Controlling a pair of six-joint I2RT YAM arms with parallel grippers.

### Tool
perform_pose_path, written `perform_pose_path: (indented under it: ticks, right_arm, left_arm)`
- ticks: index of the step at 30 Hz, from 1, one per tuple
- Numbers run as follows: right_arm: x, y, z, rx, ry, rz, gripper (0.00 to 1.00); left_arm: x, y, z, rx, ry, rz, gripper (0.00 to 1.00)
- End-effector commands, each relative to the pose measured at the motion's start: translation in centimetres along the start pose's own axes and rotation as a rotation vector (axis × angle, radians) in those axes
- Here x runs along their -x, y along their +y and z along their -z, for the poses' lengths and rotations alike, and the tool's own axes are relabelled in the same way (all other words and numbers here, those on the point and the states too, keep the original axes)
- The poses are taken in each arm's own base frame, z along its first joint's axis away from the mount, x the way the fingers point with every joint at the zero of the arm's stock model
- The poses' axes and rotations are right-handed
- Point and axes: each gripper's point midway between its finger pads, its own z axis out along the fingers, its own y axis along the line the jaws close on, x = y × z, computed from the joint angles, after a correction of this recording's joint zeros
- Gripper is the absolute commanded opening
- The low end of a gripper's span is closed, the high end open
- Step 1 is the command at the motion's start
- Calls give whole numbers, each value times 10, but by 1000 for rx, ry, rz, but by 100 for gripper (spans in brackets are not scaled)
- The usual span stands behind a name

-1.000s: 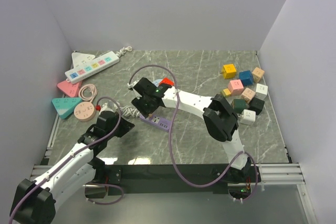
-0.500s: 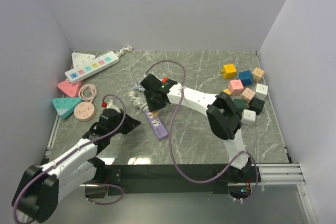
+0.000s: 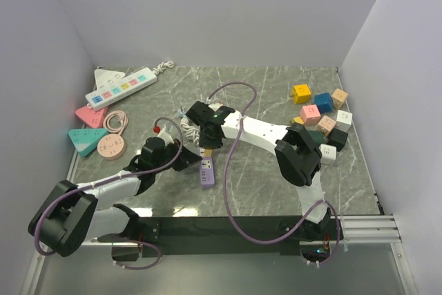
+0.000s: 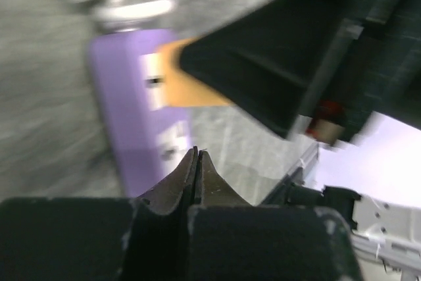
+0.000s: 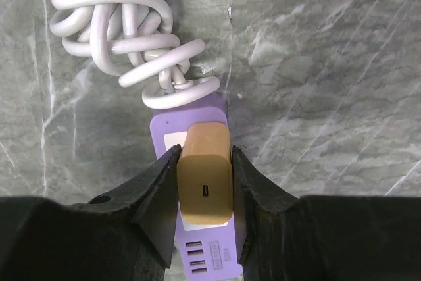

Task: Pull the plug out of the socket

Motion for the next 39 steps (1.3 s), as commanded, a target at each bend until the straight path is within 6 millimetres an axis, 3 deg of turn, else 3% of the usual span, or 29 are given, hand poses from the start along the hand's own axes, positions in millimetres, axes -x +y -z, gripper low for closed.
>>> perform_pose_path:
  ticks: [1, 3, 10, 17, 19, 22, 23, 24, 25, 26, 27, 28, 29, 30, 34, 38, 39]
  right_arm:
    - [10, -9, 19, -35, -45, -57, 0]
    - [12, -5, 19, -28, -41, -56, 0]
    - [20, 8, 31, 20, -44, -53, 0]
    - [35, 24, 65, 109, -58, -2, 0]
    - [41, 11, 73, 66, -84, 12, 0]
    - [63, -21, 89, 8, -161, -26, 0]
    - [60, -40, 82, -31, -153, -27, 0]
    - [83, -63, 90, -34, -206, -93, 0]
    - [88, -80, 88, -58, -220, -118, 0]
    - [87, -106, 78, -105, -206, -138, 0]
    - [95, -122, 78, -122, -222, -162, 0]
    - [112, -152, 71, -163, -240, -223, 0]
    - [115, -169, 65, -198, -233, -227, 0]
    - [123, -199, 54, -261, -216, -272, 0]
    - [140, -271, 27, -398, -174, -376, 0]
    - [151, -320, 1, -452, -119, -450, 3]
    - [150, -327, -1, -467, -98, -460, 9]
  left_arm:
    - [9, -51, 0, -195, -26, -106, 1]
    - [5, -43, -6, -154, -9, -114, 1]
    - [-29, 21, -27, 11, 94, -76, 1]
    - [-45, 71, -35, 167, 128, -44, 1]
    - [-50, 82, -38, 205, 152, -38, 1]
    - [-53, 78, -41, 170, 160, -16, 1]
    - [-53, 76, -40, 162, 157, -2, 1]
    - [-51, 73, -40, 154, 151, -3, 1]
    - [-46, 67, -39, 145, 132, -8, 1]
    - [-42, 63, -39, 143, 122, -15, 1]
    - [-38, 59, -38, 140, 110, -24, 1]
    - [-33, 52, -34, 137, 100, -34, 1]
    - [-25, 43, -35, 126, 79, -51, 1]
    - [-20, 35, -34, 115, 67, -60, 1]
    - [11, -14, -20, 35, -23, -98, 1]
    - [35, -44, 1, 28, -96, -135, 1]
    - [41, -48, 5, 34, -124, -141, 1]
